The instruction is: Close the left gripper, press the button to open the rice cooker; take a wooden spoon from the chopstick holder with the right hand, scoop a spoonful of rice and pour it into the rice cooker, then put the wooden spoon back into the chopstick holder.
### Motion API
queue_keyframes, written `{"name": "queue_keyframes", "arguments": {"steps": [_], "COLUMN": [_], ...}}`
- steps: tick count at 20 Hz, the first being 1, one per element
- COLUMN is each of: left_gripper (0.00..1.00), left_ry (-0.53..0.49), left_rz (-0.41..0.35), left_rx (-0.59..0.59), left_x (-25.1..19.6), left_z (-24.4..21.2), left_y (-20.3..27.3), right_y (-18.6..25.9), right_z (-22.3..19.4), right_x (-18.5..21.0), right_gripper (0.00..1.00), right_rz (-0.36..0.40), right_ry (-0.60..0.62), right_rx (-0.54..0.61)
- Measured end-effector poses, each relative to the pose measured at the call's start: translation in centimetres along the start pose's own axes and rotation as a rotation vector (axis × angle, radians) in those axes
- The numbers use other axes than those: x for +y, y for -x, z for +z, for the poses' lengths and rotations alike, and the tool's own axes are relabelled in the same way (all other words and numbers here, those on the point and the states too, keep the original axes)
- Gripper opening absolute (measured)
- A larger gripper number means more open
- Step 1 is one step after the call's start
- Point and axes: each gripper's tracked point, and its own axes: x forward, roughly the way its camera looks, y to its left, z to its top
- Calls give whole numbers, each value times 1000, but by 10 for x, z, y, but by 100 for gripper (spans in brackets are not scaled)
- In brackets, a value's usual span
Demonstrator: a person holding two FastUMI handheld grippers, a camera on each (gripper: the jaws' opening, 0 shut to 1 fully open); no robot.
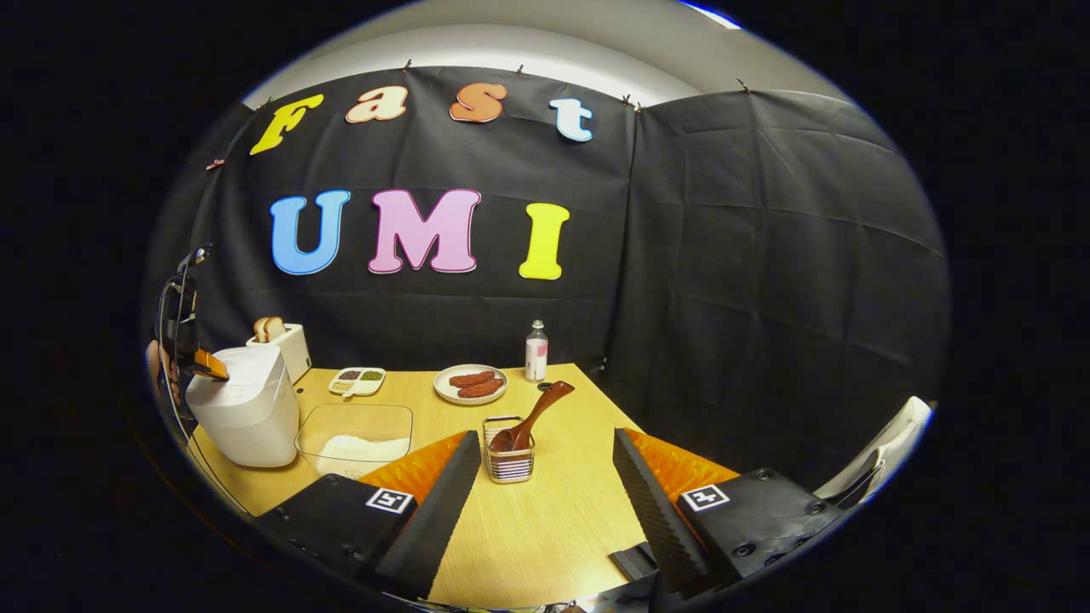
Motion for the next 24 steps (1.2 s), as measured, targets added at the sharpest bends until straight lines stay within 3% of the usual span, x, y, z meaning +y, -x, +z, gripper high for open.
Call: {"name": "queue_keyframes", "arguments": {"steps": [6, 13, 18, 24], "left_gripper": [7, 6, 7, 10], "left_ry": [13, -36, 15, -7], "left_rz": [33, 101, 117, 132], "left_rx": [-16, -348, -465, -446], "left_x": [-3, -33, -60, -100], "left_z": [3, 75, 63, 23], "left_y": [8, 92, 141, 151], "right_y": [-34, -88, -123, -157], "right_z": [21, 42, 39, 9], "right_x": [9, 15, 17, 9], "right_gripper": [98, 98, 98, 98], "right_rz": [83, 170, 220, 248], "right_ry": [29, 38, 33, 35], "right_rx": [-37, -70, -55, 22]}}
